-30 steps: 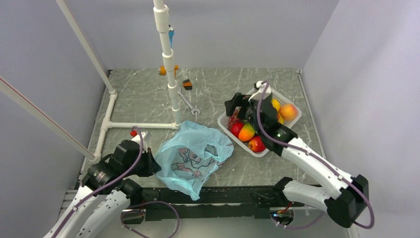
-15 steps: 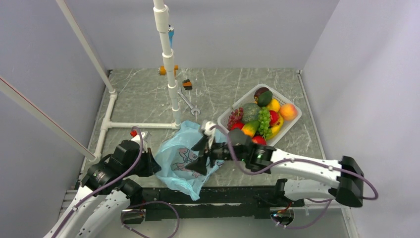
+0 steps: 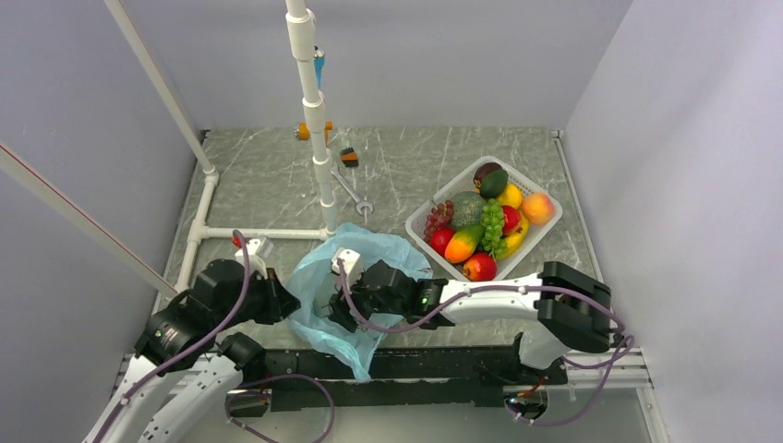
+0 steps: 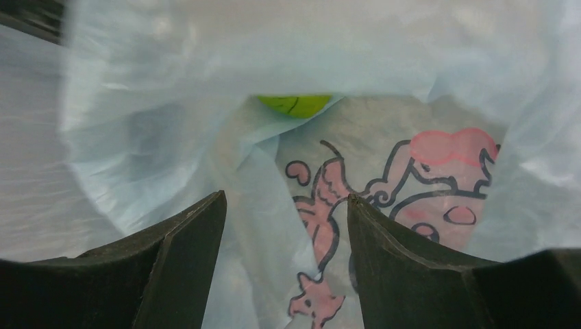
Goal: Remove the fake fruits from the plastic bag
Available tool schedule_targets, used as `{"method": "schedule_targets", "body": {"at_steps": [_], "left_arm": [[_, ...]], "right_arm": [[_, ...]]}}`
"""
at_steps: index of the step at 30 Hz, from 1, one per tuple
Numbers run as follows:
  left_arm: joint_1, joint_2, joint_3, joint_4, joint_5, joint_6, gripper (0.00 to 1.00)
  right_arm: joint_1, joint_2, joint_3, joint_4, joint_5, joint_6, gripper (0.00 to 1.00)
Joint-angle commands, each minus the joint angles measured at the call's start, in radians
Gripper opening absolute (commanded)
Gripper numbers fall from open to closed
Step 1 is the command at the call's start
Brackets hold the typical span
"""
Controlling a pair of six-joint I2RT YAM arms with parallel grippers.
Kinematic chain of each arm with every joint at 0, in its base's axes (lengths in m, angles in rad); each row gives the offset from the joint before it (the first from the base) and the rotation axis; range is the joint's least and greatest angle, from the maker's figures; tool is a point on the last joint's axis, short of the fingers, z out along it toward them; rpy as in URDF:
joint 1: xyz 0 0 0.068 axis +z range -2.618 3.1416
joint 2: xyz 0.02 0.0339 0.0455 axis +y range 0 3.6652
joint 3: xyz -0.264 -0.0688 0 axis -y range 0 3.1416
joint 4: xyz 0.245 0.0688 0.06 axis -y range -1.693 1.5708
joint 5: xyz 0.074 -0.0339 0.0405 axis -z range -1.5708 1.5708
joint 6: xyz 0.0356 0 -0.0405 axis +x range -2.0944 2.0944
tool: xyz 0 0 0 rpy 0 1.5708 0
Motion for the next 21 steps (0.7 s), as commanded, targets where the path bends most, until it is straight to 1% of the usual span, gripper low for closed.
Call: {"method": "schedule_targets", "body": {"at_steps": [1, 3, 6, 9, 10, 14, 16, 18, 21], "left_arm": [[0.005, -0.006, 0.096, 0.092, 0.033, 0.014, 0.0], [0.004, 0.007, 0.095, 0.111, 0.049, 0.009, 0.0], [0.004, 0.036, 0.071, 0.15, 0.095, -0.014, 0.0], [0.004, 0.048, 0.049, 0.198, 0.141, -0.035, 0.0], [0.004, 0.045, 0.044, 0.212, 0.151, -0.041, 0.0], [0.005, 0.02, 0.047, 0.222, 0.151, -0.047, 0.0], [0.005, 0.007, 0.05, 0.218, 0.144, -0.048, 0.0], [0.004, -0.002, 0.048, 0.224, 0.145, -0.054, 0.0], [0.004, 0.001, 0.037, 0.247, 0.166, -0.063, 0.0]], "right_arm": [[0.013, 0.061, 0.046, 0.154, 0.074, 0.018, 0.67], [0.012, 0.091, 0.051, 0.2, 0.082, 0.027, 0.68], [0.011, 0.143, 0.084, 0.237, 0.051, 0.041, 0.68], [0.013, 0.191, 0.102, 0.287, 0.054, 0.043, 0.7], [0.014, 0.206, 0.106, 0.304, 0.053, 0.041, 0.72], [0.013, 0.272, 0.124, 0.389, 0.032, 0.035, 0.83], [0.012, 0.309, 0.144, 0.402, 0.032, 0.043, 0.84], [0.012, 0.329, 0.148, 0.436, -0.002, 0.055, 0.86], [0.012, 0.346, 0.153, 0.476, -0.036, 0.073, 0.87]]}}
